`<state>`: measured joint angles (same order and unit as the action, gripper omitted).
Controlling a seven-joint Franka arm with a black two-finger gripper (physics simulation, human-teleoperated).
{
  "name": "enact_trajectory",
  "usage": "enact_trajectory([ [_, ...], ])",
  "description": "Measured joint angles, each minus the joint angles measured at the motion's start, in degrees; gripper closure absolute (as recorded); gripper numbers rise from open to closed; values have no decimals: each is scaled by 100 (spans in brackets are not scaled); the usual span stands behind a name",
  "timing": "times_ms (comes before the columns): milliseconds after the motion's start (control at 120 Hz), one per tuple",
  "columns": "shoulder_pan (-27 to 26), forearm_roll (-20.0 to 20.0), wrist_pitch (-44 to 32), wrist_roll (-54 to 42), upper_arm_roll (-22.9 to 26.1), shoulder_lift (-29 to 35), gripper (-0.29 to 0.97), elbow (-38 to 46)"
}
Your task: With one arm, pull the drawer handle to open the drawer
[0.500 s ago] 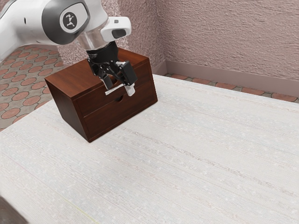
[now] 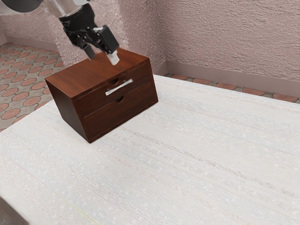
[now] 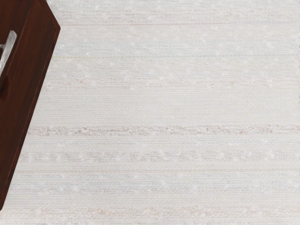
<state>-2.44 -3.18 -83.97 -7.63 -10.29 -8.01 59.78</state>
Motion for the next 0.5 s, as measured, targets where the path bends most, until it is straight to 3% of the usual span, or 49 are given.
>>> enact_trajectory([
  [208,-45,20,335,91,31,17,0,-12],
  [367,-122,44,341,491,681,-387,0,-15],
  [500,-125,182,231,826,801,-490,0,-6],
])
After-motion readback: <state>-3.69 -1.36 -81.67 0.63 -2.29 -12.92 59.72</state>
